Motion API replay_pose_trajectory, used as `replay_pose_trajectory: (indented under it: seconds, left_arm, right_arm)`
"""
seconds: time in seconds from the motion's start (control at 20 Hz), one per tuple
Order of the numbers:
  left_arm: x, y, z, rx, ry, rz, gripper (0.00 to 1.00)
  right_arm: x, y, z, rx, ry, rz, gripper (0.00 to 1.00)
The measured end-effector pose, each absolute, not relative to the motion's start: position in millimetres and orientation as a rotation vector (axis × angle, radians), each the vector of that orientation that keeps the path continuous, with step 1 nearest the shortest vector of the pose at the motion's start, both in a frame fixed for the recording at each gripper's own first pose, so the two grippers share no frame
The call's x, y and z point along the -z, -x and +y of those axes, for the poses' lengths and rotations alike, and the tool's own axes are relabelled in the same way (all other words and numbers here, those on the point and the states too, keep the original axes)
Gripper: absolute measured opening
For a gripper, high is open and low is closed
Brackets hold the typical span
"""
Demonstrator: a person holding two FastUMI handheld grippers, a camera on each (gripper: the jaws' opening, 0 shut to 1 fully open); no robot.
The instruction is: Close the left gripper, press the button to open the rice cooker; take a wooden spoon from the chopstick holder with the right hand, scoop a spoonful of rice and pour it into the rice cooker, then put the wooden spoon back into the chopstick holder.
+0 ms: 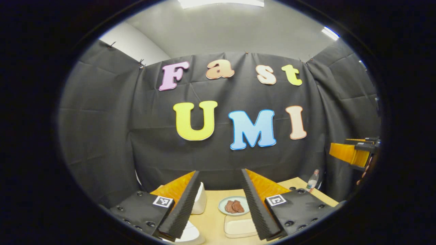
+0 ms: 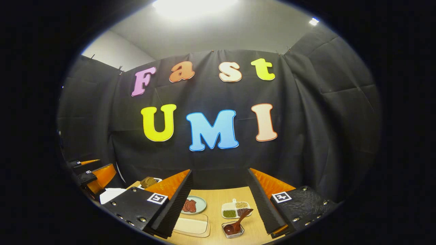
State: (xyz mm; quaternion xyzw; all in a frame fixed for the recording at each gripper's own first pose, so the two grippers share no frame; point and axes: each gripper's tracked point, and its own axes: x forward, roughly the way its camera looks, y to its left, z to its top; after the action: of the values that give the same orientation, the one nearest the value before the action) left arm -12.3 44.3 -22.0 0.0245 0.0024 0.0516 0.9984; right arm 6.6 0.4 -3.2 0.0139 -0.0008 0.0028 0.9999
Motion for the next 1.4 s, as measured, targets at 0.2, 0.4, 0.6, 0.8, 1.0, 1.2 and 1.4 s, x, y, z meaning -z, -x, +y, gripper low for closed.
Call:
replay_pose_trajectory:
  seconds: [0.2, 0.4, 0.6, 0.8, 1.0, 1.2, 1.4]
  left_arm:
    - [52.0, 14.2, 65.2, -0.13, -0.072, 0.064, 0.28]
    - [89.1, 19.8, 92.4, -0.143, -0.02, 0.157, 0.12]
    - [129.9, 29.3, 135.7, -0.198, 0.027, 0.245, 0.12]
    - [183.0, 42.6, 177.4, -0.231, 0.111, 0.377, 0.08]
    - [216.4, 51.6, 210.6, -0.263, 0.205, 0.464, 0.09]
    - [252.7, 52.4, 231.5, -0.294, 0.257, 0.552, 0.07]
    - [276.4, 50.6, 237.1, -0.3, 0.326, 0.607, 0.05]
  right_arm:
    - [6.5, -11.9, -3.5, 0.008, -0.028, 0.006, 0.95]
    - [14.2, -15.9, 1.2, -0.006, -0.016, 0.025, 0.95]
    - [24.9, -19.7, 7.4, -0.025, -0.009, 0.051, 0.96]
    - [35.8, -26.4, 14.0, -0.044, -0.001, 0.078, 0.96]
    - [48.6, -31.6, 18.4, -0.065, 0.011, 0.111, 0.96]
    - [60.7, -35.8, 18.6, -0.073, 0.019, 0.15, 0.96]
    - [63.5, -37.3, 15.0, -0.066, 0.015, 0.157, 0.96]
